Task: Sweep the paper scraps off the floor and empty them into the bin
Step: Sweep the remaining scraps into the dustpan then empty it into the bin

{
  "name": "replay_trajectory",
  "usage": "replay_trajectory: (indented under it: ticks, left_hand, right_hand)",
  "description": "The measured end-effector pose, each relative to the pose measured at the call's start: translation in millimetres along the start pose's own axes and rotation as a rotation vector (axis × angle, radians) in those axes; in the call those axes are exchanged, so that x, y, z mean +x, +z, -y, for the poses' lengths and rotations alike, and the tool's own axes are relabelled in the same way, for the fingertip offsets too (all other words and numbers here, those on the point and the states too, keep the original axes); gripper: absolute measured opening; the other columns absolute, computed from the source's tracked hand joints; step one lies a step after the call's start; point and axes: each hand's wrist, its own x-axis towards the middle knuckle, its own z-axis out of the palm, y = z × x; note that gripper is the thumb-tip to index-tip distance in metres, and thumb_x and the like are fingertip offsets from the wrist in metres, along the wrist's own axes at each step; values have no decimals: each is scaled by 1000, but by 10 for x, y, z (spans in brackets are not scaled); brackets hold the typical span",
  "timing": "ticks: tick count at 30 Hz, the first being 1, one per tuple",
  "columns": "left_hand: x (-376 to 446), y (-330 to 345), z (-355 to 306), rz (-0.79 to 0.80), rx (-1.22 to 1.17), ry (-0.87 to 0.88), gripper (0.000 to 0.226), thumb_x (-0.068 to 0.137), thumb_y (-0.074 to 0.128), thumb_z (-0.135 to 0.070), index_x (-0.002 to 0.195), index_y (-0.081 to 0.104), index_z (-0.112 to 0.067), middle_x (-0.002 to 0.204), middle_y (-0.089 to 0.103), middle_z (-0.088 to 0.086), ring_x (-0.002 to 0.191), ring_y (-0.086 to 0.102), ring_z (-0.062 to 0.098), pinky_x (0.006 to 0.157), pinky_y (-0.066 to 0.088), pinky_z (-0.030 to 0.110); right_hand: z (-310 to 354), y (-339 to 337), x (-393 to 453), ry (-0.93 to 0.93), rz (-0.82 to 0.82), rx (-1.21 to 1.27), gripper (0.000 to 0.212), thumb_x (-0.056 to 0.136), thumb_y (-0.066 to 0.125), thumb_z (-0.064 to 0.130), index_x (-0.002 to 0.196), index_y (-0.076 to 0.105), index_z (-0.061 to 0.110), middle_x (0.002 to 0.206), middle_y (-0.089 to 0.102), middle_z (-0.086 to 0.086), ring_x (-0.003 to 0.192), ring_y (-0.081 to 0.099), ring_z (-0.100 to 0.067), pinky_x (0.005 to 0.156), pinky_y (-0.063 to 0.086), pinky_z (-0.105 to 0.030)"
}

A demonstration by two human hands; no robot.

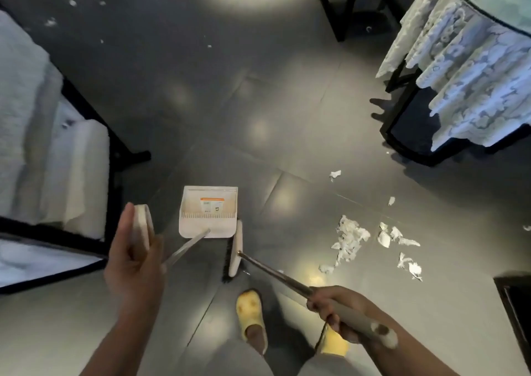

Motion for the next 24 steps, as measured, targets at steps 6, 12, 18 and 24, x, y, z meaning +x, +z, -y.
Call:
replay_trajectory:
  ticks: [6,12,18,24]
  left_hand:
    - [-525,-63,129,-222,40,-139,67,82,63,-29,138,41,-58,140,56,15,123,50,56,90,34,83]
    - [-1179,411,65,-287,-64,-216,70,87,62,-18,136,40,-63,135,58,22,120,55,51,93,43,73]
    - [-1409,784,46,-268,-206,-235,76,88,59,-8,135,39,-65,133,61,13,102,66,35,55,50,14]
    - [-1437,975,-89,-357,-152,-115,70,83,63,-11,125,49,-64,140,56,-6,100,66,29,76,59,31]
  right_hand:
    - [100,-477,-174,111,-51,-218,19,87,53,-3,68,57,-3,41,54,-12,28,55,-23,26,42,-22]
    - [90,-1169,-977,-93,-427,-477,10,85,56,1,81,52,8,55,50,-4,33,42,-9,32,29,-15]
    - [84,-1744,-1630,-284,-614,-443,23,64,63,-6,83,57,6,63,48,-13,37,40,-16,38,29,-16]
    - [85,-1907,-1865,-309,-567,-375,18,74,62,-9,85,58,5,62,53,-11,36,45,-15,33,30,-14]
